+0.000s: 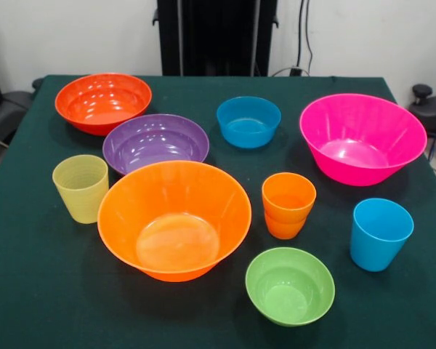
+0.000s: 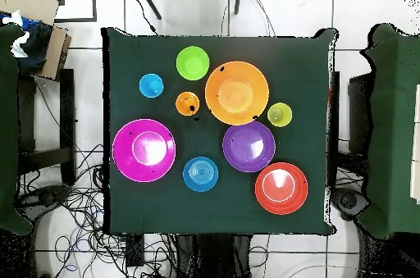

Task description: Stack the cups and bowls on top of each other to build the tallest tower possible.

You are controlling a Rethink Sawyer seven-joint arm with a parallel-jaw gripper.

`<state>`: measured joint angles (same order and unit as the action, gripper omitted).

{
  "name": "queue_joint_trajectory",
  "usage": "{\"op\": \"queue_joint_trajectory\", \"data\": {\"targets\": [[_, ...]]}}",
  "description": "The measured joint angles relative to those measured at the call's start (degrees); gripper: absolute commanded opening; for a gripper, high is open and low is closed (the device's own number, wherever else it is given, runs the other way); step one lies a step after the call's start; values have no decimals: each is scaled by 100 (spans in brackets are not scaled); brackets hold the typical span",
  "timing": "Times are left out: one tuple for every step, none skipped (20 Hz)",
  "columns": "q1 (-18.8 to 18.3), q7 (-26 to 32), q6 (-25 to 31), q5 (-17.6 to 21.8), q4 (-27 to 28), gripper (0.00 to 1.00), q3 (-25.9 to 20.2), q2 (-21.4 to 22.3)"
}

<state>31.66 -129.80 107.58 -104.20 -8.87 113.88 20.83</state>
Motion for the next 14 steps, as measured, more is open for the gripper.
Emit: {"op": "queue_joint_trajectory", "data": {"targets": [[2, 6, -67, 109, -1, 0, -112, -42], [5, 12, -134, 219, -2, 0, -224, -84], [14, 12, -187, 313, -5, 0, -317, -115], [24, 13, -240, 407, -7, 0, -410, -147], [58, 13, -343, 611, -22, 0, -594, -205], [96, 14, -417, 764, -51, 0, -733, -247], [179, 14, -554, 1022, -123, 0, -961, -316], [269, 18, -686, 1259, -210, 0, -1165, -373], [434, 34, -902, 1621, -384, 0, -1467, -453], [596, 52, -1115, 1925, -555, 0, -1717, -514], [680, 62, -1219, 2072, -643, 0, -1840, -542], [795, 75, -1367, 2269, -765, 0, -1994, -576], [973, 85, -1601, 2533, -943, 0, -2212, -617], [1151, 94, -1836, 2798, -1122, 0, -2430, -658]]}}
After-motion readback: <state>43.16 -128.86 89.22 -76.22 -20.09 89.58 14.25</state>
